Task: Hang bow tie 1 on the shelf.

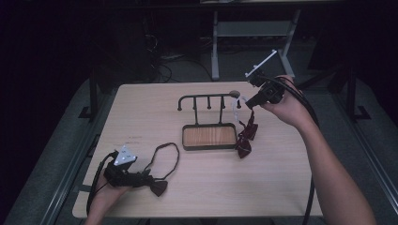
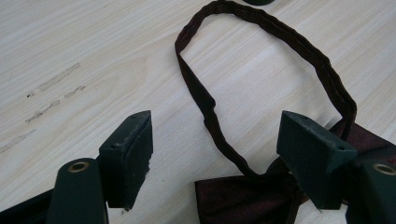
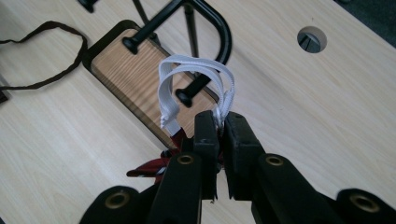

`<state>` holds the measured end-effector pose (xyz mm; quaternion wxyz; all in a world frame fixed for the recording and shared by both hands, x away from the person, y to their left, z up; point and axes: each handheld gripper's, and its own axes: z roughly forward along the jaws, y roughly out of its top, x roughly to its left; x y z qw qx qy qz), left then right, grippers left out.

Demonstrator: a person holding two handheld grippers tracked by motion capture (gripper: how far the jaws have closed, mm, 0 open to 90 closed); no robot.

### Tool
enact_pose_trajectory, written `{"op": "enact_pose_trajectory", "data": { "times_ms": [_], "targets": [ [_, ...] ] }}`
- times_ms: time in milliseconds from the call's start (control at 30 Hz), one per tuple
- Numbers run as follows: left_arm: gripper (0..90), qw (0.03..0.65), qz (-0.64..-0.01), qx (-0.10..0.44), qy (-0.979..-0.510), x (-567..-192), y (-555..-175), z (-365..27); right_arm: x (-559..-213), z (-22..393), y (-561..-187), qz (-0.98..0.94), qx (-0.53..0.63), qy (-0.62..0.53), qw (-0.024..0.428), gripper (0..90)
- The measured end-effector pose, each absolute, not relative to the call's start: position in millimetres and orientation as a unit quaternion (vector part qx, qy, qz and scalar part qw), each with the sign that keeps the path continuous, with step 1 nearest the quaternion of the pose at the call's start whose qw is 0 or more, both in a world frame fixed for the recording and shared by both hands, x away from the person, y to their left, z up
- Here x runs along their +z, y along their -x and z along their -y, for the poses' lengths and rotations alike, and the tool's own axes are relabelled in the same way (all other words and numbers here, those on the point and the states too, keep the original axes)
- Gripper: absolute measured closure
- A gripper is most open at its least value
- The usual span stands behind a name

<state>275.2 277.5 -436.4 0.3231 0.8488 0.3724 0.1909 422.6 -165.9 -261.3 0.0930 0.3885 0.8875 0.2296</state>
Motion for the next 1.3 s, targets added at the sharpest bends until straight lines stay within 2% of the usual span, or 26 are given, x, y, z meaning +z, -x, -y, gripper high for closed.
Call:
{"op": "enact_pose_trajectory", "data": {
  "times_ms": [633,1300],
  "targets": [
    [27.4,0.322,-0.376,0.188,-0.848,-438,-275,-278,-278,176,-438,-0.876,0.232,-0.415,0.079,83.2],
    [27.4,0.317,-0.374,0.186,-0.852,-439,-276,-277,-292,188,-428,-0.874,0.259,-0.409,0.042,73.4]
  ]
}}
